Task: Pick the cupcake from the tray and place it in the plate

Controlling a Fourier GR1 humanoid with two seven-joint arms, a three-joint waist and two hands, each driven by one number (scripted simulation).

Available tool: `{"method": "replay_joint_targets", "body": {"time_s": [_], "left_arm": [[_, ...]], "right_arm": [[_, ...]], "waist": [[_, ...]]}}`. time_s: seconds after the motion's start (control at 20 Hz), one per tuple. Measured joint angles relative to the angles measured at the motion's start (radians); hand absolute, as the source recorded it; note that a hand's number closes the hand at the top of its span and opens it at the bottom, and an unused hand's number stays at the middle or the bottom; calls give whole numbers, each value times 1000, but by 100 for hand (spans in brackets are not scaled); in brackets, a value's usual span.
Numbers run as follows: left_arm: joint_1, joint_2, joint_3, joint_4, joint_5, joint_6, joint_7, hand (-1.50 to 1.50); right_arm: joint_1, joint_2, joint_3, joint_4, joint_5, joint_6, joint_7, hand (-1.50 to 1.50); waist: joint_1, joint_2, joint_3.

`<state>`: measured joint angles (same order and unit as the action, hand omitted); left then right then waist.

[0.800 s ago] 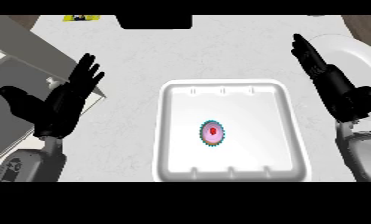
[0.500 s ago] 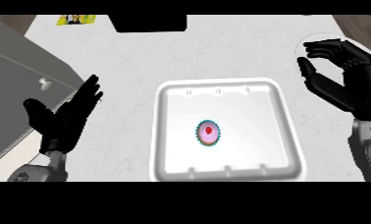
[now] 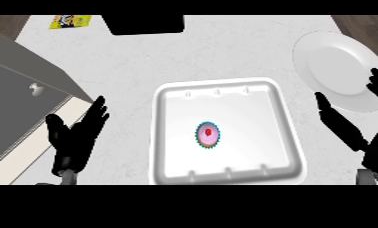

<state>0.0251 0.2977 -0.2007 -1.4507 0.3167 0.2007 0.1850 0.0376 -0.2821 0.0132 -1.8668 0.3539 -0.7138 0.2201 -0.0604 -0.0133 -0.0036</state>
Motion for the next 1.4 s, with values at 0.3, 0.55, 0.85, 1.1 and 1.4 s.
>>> {"method": "replay_joint_targets", "body": {"time_s": [0.3, 0.55, 0.85, 1.1, 1.4], "left_arm": [[5, -33, -28, 1, -24, 4, -5, 0], [-6, -35, -33, -1, -31, 2, 6, 0], [-34, -43, -34, 17, -38, -9, 10, 0], [-39, -52, -32, 26, -46, -16, 9, 0], [-32, -56, -24, 15, -51, -28, 18, 0]], "right_arm": [[239, 84, 169, -229, 290, -19, 142, -150], [359, 50, 283, -314, 432, 173, 313, -150], [299, 73, 406, -411, 619, 457, 620, -150], [136, 189, 499, -349, 752, 634, 812, -150], [-43, 256, 553, -194, 815, 678, 906, -150]], "waist": [[32, 6, 0], [45, 11, -1], [65, 15, -1], [73, 16, 0], [72, 14, 2]]}}
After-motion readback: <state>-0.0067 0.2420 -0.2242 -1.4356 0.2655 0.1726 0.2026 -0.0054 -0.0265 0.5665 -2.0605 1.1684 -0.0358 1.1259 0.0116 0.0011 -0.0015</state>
